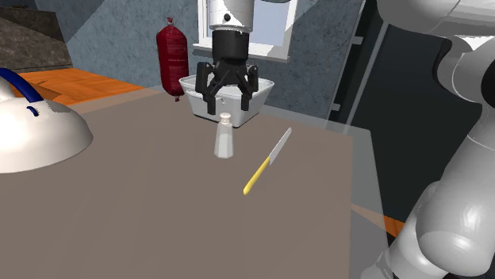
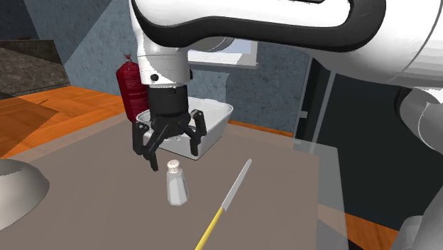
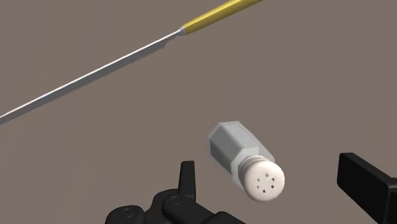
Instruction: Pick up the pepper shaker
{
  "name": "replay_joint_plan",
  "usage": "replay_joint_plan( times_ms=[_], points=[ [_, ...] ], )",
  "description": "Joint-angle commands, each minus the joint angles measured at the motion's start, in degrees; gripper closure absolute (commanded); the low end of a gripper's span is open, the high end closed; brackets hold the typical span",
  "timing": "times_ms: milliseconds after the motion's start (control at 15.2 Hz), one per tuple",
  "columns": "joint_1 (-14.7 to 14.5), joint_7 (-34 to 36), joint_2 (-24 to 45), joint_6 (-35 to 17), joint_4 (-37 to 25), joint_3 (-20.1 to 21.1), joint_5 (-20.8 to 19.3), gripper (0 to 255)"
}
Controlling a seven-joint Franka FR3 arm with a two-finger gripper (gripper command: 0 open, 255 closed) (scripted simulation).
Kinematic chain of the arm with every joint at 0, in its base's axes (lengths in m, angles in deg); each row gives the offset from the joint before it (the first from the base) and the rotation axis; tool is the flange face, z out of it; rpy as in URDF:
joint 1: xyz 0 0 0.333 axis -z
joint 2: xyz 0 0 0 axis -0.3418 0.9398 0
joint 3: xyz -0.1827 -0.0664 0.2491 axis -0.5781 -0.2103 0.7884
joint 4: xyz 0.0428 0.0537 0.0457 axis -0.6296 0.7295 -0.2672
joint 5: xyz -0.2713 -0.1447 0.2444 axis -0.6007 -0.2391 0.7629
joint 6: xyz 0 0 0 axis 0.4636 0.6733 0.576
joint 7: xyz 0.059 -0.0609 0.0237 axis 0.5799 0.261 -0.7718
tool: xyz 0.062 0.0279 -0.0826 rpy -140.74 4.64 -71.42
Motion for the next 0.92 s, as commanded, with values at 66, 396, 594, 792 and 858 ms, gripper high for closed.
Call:
replay_joint_plan(
  times_ms=[66, 396, 594, 792, 858],
  points=[
    [0.08, -0.42, -0.59, -2.33, 2.87, -0.07, 0.23, 0],
    [0.20, -0.95, -1.32, -4.50, 5.77, -0.18, 0.47, 255],
    [0.20, -0.95, -1.32, -4.48, 5.75, -0.18, 0.48, 255],
    [0.20, -0.96, -1.31, -4.53, 5.79, -0.18, 0.47, 255],
    [0.20, -0.95, -1.30, -4.52, 5.77, -0.17, 0.47, 255]
  ],
)
